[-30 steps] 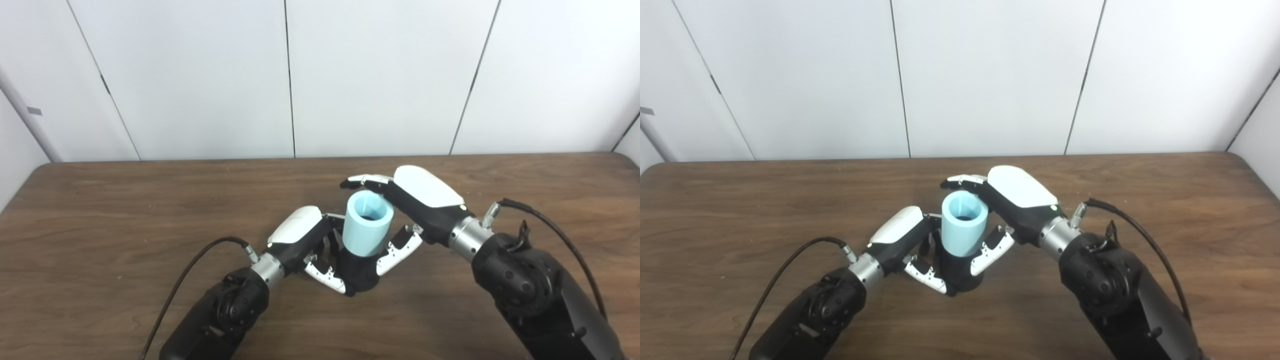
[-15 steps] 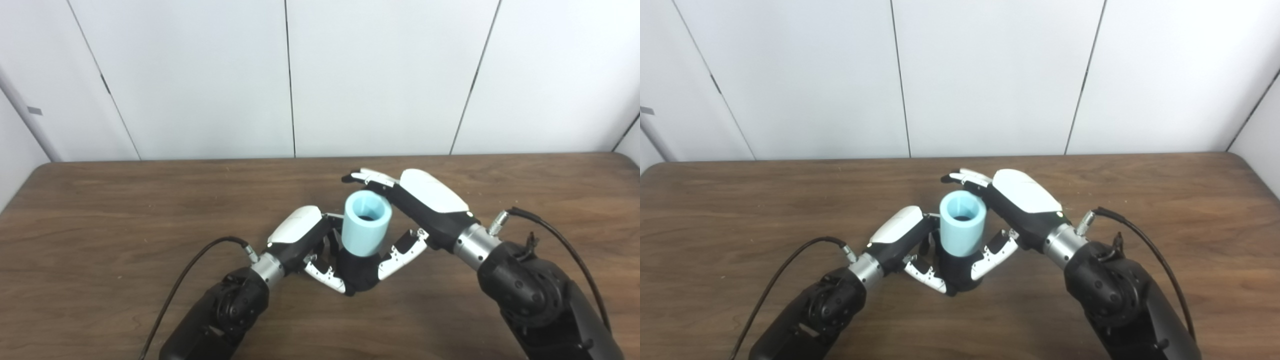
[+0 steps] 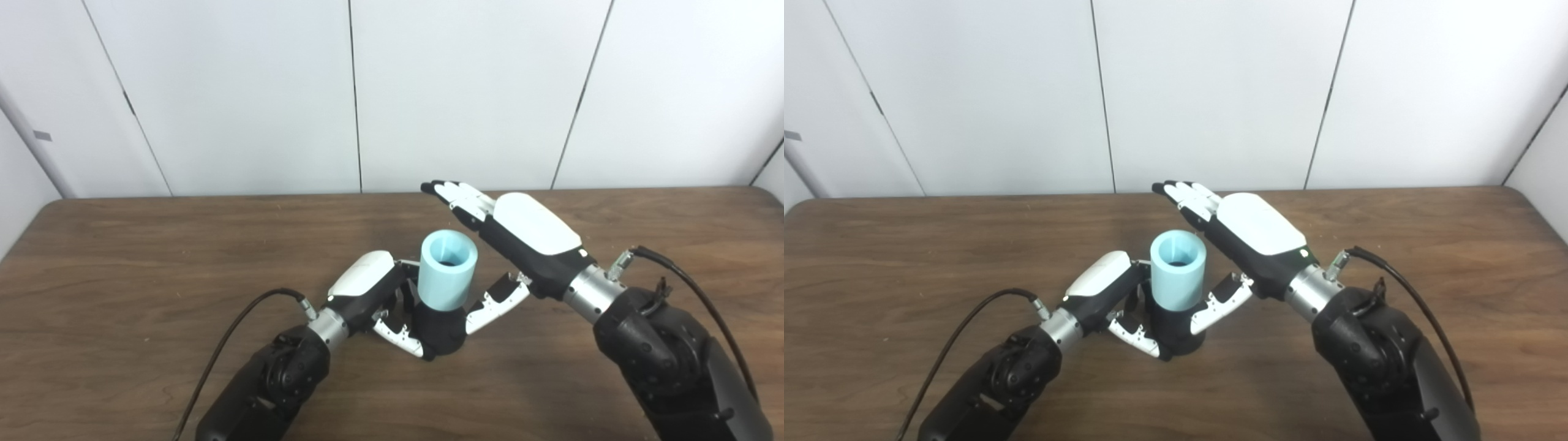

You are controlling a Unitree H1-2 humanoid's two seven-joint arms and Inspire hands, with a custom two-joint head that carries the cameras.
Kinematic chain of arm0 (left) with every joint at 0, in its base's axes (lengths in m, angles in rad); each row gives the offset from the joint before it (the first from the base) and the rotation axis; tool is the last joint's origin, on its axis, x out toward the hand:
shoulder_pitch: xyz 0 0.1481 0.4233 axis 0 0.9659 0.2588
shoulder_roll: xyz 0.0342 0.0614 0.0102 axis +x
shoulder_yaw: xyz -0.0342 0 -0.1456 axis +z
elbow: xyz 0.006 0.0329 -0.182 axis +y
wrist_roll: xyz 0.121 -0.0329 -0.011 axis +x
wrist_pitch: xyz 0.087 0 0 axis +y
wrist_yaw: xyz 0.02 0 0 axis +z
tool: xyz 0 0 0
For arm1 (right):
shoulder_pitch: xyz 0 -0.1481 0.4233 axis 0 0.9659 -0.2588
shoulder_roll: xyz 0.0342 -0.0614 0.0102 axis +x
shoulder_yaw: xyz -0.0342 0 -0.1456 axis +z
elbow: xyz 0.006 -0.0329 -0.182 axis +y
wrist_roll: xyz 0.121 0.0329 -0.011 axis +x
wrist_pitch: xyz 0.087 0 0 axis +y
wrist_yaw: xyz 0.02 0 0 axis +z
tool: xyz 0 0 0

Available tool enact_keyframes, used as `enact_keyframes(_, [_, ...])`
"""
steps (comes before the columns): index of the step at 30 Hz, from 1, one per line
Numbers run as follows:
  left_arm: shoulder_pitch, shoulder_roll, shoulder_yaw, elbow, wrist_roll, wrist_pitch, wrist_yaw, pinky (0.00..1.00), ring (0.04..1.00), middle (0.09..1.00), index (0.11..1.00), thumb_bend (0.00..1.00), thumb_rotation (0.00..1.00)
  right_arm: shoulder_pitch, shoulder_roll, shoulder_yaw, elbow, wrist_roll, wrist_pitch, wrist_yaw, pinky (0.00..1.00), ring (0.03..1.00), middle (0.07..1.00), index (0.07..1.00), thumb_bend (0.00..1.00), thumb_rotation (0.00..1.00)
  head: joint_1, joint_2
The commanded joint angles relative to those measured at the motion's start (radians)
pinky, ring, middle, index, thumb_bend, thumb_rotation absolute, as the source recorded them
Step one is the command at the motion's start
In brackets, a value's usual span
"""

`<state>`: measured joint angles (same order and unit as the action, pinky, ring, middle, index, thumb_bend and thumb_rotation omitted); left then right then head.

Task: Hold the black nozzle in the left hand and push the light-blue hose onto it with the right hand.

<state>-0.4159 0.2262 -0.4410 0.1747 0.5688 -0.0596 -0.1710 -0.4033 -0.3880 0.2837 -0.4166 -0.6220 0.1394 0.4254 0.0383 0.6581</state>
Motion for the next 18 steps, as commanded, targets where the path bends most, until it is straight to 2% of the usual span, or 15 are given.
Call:
enact_keyframes(1, [0.002, 0.042, 0.002, 0.045, 0.042, 0.049, -0.033, 0.32, 0.413, 0.442, 0.488, 0.53, 0.0, -0.032, -0.035, -0.038, -0.031, 0.025, -0.054, -0.016, 0.87, 1.0, 1.0, 1.0, 0.98, 0.35, 0.0, 0.0])
enact_keyframes(5, [-0.002, 0.044, 0.002, 0.049, 0.042, 0.049, -0.034, 0.32, 0.417, 0.451, 0.486, 0.53, 0.0, -0.024, -0.055, -0.055, -0.038, 0.071, -0.089, -0.001, 0.88, 1.0, 1.0, 1.0, 0.99, 0.36, -0.004, 0.0])
enact_keyframes(8, [-0.008, 0.044, 0.002, 0.054, 0.044, 0.052, -0.034, 0.32, 0.414, 0.46, 0.482, 0.53, 0.0, -0.005, -0.078, -0.067, -0.037, 0.135, -0.135, 0.002, 0.91, 1.0, 1.0, 1.0, 0.88, 0.46, 0.0, 0.001])
enact_keyframes(9, [-0.008, 0.043, 0.002, 0.054, 0.044, 0.052, -0.033, 0.32, 0.41, 0.46, 0.482, 0.53, 0.0, 0.001, -0.079, -0.07, -0.036, 0.146, -0.145, 0.0, 0.93, 1.0, 1.0, 1.0, 0.79, 0.55, 0.0, 0.001])
enact_keyframes(11, [-0.008, 0.041, 0.001, 0.058, 0.044, 0.052, -0.031, 0.31, 0.404, 0.456, 0.483, 0.53, 0.0, 0.024, -0.079, -0.07, -0.033, 0.159, -0.17, -0.008, 0.94, 1.0, 1.0, 1.0, 0.72, 0.64, 0.0, 0.001])
enact_keyframes(12, [-0.008, 0.04, 0.0, 0.059, 0.045, 0.052, -0.03, 0.31, 0.401, 0.453, 0.484, 0.53, 0.0, 0.032, -0.079, -0.07, -0.032, 0.159, -0.179, -0.01, 0.95, 1.0, 1.0, 1.0, 0.71, 0.72, 0.0, 0.001])
enact_keyframes(14, [-0.008, 0.039, -0.001, 0.06, 0.047, 0.052, -0.028, 0.31, 0.399, 0.451, 0.484, 0.53, 0.0, 0.043, -0.078, -0.069, -0.033, 0.15, -0.191, -0.009, 0.95, 1.0, 1.0, 1.0, 0.71, 0.81, 0.0, 0.001])
enact_keyframes(18, [-0.009, 0.04, -0.005, 0.055, 0.055, 0.059, -0.029, 0.31, 0.402, 0.45, 0.484, 0.53, 0.0, 0.053, -0.082, -0.062, -0.038, 0.108, -0.187, 0.006, 0.95, 1.0, 1.0, 1.0, 0.7, 0.86, -0.002, 0.001])
